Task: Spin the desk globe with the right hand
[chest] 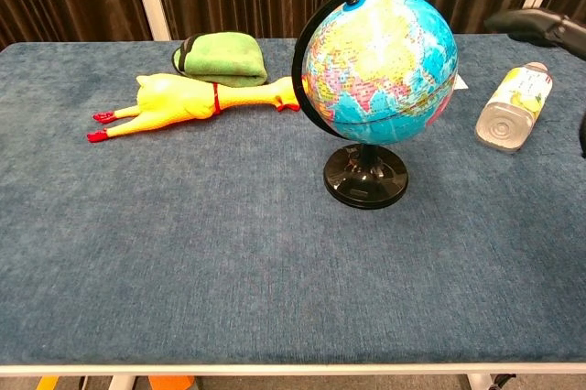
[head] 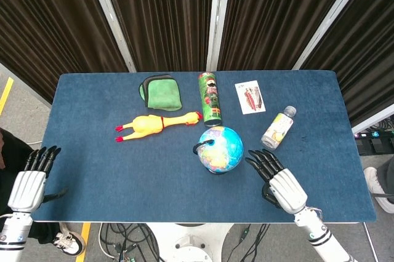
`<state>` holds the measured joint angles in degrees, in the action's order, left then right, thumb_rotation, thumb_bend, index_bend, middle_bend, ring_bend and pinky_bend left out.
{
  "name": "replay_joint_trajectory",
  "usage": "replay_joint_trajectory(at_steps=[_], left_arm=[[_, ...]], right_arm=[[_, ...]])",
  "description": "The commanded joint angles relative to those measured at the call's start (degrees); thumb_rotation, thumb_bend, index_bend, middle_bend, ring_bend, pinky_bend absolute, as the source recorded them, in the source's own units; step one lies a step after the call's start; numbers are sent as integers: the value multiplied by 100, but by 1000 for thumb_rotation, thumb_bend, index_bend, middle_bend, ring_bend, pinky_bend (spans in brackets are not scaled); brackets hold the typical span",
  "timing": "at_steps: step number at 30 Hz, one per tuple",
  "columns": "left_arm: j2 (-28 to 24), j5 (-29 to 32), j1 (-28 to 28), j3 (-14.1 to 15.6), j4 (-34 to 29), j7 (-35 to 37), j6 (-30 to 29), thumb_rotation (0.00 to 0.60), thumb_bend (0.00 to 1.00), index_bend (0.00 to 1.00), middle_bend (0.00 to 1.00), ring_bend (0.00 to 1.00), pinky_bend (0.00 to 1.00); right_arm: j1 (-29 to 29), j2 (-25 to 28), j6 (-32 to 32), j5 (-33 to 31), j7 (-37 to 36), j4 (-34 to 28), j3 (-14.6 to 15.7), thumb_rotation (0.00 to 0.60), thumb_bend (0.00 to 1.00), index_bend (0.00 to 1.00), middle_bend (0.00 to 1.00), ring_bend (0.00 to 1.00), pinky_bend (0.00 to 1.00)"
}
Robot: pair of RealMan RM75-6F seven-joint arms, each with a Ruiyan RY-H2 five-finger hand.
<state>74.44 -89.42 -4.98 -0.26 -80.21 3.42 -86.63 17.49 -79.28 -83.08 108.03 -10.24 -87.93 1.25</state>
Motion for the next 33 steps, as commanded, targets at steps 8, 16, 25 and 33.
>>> replay_joint_trajectory(at_steps=[8, 16, 25, 33], left_arm=[[25, 35, 17, 3, 79, 75, 12, 600, 0, 79, 59, 0, 68], [33, 59, 35, 14, 162, 165, 29, 600, 0, 79, 59, 0, 68], [42, 71, 36, 10, 212, 226, 42, 600, 0, 79, 59, 0, 68], [28, 101, 49, 7, 231, 252, 55, 600, 0, 79, 59, 0, 68]], right_arm=[[448, -136, 526, -252, -417, -100, -83, 600, 1000, 0, 0, 0, 0], [618, -202, 710, -501, -384, -43, -175, 600, 1000, 0, 0, 0, 0], [973, -138, 1191, -971, -504, -1, -446, 600, 1000, 0, 0, 0, 0], [1354, -95, 1691, -1633, -637, 240, -889, 600, 1000, 0, 0, 0, 0]])
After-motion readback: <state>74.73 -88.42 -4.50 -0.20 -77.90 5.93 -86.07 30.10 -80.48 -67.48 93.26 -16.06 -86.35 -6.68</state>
